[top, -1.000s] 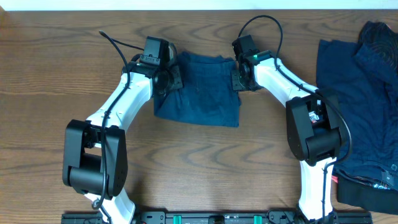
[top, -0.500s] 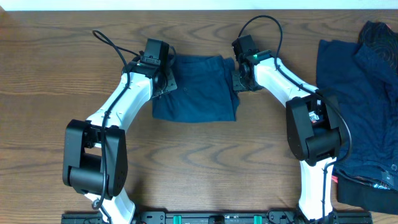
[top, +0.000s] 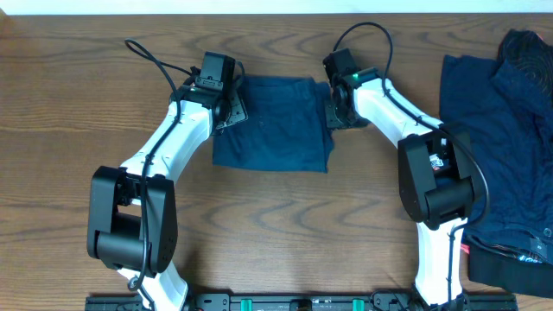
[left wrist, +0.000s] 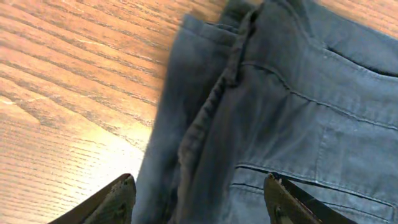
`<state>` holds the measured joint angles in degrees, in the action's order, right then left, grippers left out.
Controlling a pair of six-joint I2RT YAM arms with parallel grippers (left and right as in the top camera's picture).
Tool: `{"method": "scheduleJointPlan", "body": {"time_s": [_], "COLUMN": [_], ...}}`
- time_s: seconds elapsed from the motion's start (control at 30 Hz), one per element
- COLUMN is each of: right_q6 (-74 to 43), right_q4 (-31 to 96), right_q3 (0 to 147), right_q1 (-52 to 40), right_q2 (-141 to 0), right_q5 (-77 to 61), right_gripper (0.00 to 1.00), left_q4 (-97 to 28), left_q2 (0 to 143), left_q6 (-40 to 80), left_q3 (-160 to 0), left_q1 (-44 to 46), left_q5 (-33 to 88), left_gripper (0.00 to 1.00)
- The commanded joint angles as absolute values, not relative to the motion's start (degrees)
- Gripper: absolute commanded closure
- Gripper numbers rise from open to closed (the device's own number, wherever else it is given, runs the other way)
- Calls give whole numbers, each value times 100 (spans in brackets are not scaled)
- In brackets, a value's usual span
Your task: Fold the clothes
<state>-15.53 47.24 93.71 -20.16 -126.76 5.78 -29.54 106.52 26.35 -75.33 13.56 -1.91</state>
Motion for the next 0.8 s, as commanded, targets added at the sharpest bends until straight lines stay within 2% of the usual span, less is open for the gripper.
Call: {"method": "scheduleJointPlan", "body": {"time_s": [0.0,0.03,0.1,0.2,0.27,0.3,0.37,0.4,0.6,0.77], "right_q6": [-1404,-1402,-1295,-1031,-720,-504,-174,-117,-75,-78], "right_q4": [5002,5089,5284,5505,5607,5618,5631,5610,5177,4713], "right_q3": [9642,9802,10165,10569,10722,10735,10685,10617,9972,9317], "right_q1": [-1938,-1935,-1935,-1977,-1999,-2005,-2005,-2005,-2021,-2018], "right_q2": [-12779,-12700,-12525,-12309,-12243,-12243,-12258,-12276,-12392,-12414], "right_q5": [821,821,742,342,-274,-655,-1509,-1815,-2467,-2427], "right_gripper": [50,50,49,53,62,69,77,78,74,67], "left_q4": [-2943,-2947,-2971,-3065,-3148,-3186,-3205,-3203,-2906,-2626], "left_q2": [10309,10252,10160,10114,10145,10175,10248,10285,10718,11102], "left_q6": [2359,2359,2362,2359,2362,2357,2292,2246,1848,1780], "left_q3": [-7524,-7524,-7524,-7524,-7511,-7494,-7417,-7365,-7122,-7120], "left_q1": [1350,1341,1330,1330,1330,1334,1334,1334,1328,1295], "left_q5": [-305,-305,-303,-78,126,204,213,213,193,189], "left_gripper": [33,34,44,74,89,93,94,94,93,78]}}
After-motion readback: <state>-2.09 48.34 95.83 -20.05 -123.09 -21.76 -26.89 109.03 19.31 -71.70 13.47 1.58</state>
